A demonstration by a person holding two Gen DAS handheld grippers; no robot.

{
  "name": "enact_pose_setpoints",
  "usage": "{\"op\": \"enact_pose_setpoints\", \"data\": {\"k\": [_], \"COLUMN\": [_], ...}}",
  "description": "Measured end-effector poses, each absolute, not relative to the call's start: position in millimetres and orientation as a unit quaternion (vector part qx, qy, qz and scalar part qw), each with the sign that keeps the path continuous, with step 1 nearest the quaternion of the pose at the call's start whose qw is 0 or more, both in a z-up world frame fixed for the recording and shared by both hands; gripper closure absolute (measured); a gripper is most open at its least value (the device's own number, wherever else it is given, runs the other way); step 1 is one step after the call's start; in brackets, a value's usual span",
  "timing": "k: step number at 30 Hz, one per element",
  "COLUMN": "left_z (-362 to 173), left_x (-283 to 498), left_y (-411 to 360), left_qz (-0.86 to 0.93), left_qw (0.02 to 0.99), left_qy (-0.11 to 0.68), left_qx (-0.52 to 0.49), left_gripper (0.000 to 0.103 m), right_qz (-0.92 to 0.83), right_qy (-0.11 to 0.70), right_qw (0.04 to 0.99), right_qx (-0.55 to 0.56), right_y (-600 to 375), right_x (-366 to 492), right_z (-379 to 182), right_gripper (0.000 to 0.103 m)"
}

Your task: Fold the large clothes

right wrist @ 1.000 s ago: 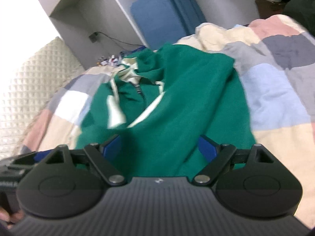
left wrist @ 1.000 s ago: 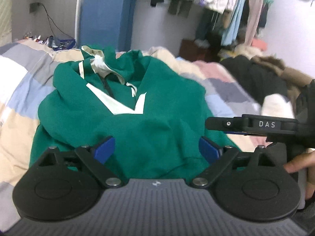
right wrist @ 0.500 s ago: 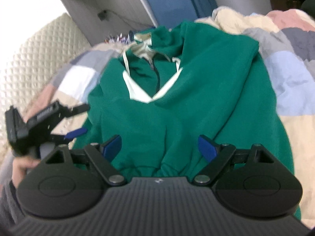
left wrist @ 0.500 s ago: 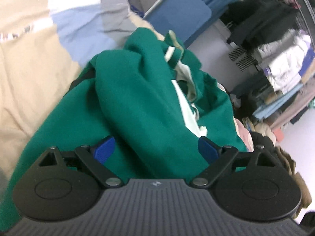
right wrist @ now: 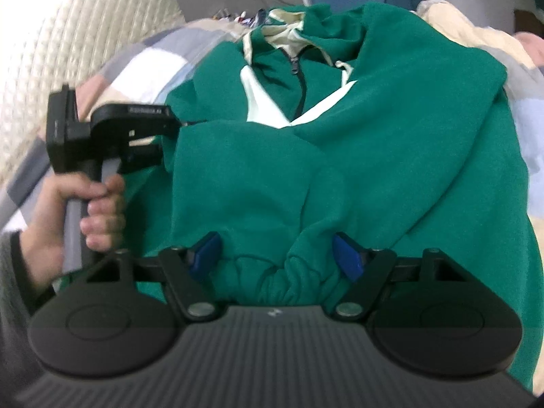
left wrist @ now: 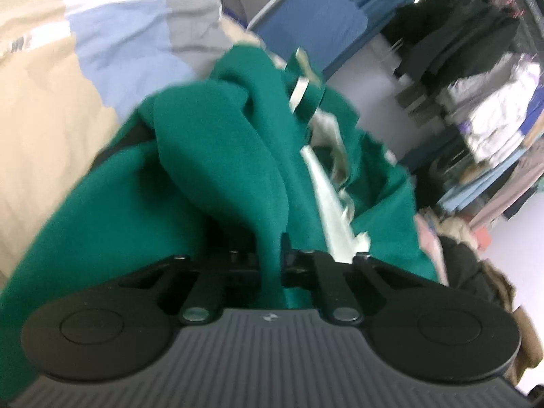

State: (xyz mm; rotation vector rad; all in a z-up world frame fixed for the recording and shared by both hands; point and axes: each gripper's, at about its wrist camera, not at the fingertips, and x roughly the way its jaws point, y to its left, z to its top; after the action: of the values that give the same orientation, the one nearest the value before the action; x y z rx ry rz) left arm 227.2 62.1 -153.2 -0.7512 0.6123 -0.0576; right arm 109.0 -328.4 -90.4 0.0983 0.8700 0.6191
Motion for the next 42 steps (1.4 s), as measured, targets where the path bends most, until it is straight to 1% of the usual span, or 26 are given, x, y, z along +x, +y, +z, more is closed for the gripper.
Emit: {"op": "enact_pose_setpoints", "data": {"k": [5, 8, 12, 14, 17, 21, 23, 25, 27, 32, 37, 39, 41, 42], "left_z": [-126, -114, -114, -123, -129, -123, -120, -117, -114, -95, -80, -76, -70, -66], "left_x": [210, 204, 207, 210, 219, 221, 219, 216, 211, 197, 178, 171, 164, 159], "left_y": [83, 96, 108, 111, 106, 96, 92, 89, 83, 61, 36, 24, 12, 8], "left_qz": [-0.011, 0.028, 0.080, 0.096, 0.109, 0.111, 0.110, 0.110, 0.112, 0.105, 0.079, 0.086, 0.077, 0.072], "left_qw": [0.894, 0.909, 0.912, 0.910, 0.915, 0.922, 0.922, 0.923, 0.925, 0.937, 0.948, 0.947, 0.952, 0.954], "left_qy": [0.237, 0.223, 0.237, 0.254, 0.274, 0.287, 0.291, 0.295, 0.297, 0.288, 0.279, 0.283, 0.275, 0.270], "left_qx": [-0.379, -0.351, -0.324, -0.315, -0.277, -0.235, -0.232, -0.222, -0.210, -0.167, -0.131, -0.124, -0.111, -0.110], "left_gripper": [0.096, 0.096, 0.096, 0.096, 0.096, 0.095, 0.089, 0.062, 0.053, 0.050, 0.049, 0.049, 0.049, 0.049], "right_qz": [0.318, 0.339, 0.357, 0.359, 0.357, 0.355, 0.354, 0.350, 0.348, 0.342, 0.335, 0.328, 0.323, 0.321], "right_qy": [0.377, 0.356, 0.346, 0.349, 0.361, 0.363, 0.362, 0.359, 0.355, 0.333, 0.314, 0.313, 0.312, 0.313], "right_qw": [0.870, 0.871, 0.868, 0.865, 0.861, 0.862, 0.863, 0.865, 0.867, 0.877, 0.886, 0.889, 0.891, 0.891], "right_qx": [0.013, 0.015, 0.005, 0.004, 0.005, 0.005, 0.010, 0.020, 0.030, 0.054, 0.070, 0.065, 0.063, 0.064], "right_y": [-317, -310, -300, -297, -294, -292, -293, -295, -298, -305, -311, -310, -309, -310], "right_x": [95, 88, 85, 85, 89, 91, 93, 92, 92, 91, 90, 90, 88, 88], "right_z": [-82, -75, -75, -78, -81, -83, -82, -80, -78, -69, -62, -62, -63, -63], "right_gripper": [0.029, 0.029, 0.029, 0.029, 0.029, 0.029, 0.029, 0.029, 0.029, 0.029, 0.030, 0.034, 0.035, 0.038]}}
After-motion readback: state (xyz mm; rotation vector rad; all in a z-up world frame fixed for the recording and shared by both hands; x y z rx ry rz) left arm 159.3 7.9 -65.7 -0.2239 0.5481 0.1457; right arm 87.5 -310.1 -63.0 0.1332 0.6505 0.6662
